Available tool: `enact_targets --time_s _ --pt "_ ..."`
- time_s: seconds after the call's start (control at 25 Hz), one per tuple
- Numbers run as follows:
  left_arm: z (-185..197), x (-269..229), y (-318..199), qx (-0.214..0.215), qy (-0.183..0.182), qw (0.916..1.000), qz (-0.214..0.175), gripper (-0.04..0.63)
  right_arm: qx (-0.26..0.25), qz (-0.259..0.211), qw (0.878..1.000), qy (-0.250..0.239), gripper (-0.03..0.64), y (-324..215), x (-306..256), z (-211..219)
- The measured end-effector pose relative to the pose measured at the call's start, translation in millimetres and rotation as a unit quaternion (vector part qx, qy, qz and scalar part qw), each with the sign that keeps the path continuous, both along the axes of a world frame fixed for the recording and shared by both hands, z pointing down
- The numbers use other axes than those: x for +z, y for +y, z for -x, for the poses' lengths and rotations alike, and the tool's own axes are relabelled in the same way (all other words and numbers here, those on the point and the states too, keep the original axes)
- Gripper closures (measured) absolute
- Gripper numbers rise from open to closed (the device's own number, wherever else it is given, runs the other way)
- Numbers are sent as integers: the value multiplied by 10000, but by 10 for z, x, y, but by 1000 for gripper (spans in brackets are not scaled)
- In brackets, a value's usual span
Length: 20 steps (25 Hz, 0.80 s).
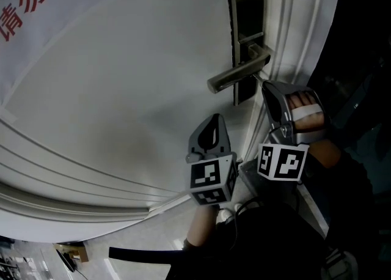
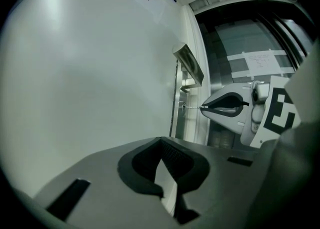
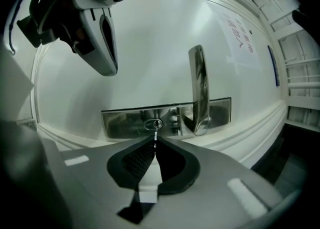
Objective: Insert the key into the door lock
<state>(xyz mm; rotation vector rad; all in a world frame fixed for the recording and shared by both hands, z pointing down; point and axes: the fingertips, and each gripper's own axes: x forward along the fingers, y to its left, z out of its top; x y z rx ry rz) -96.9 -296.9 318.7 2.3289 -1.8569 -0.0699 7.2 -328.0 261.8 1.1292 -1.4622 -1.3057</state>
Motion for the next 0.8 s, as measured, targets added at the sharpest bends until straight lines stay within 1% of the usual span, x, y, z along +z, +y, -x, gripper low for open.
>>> enact_targets --time_s 0.28,0.52,0.8 --pt "-44 45 -11 63 176 9998 45 595 128 23 9999 -104 604 3 -6 18" --pt "-48 39 -6 105 231 9997 22 595 208 -39 9997 108 604 -32 -18 56" --pt "-7 63 -8 72 231 9997 53 595 260 -6 9995 161 604 -65 -14 80"
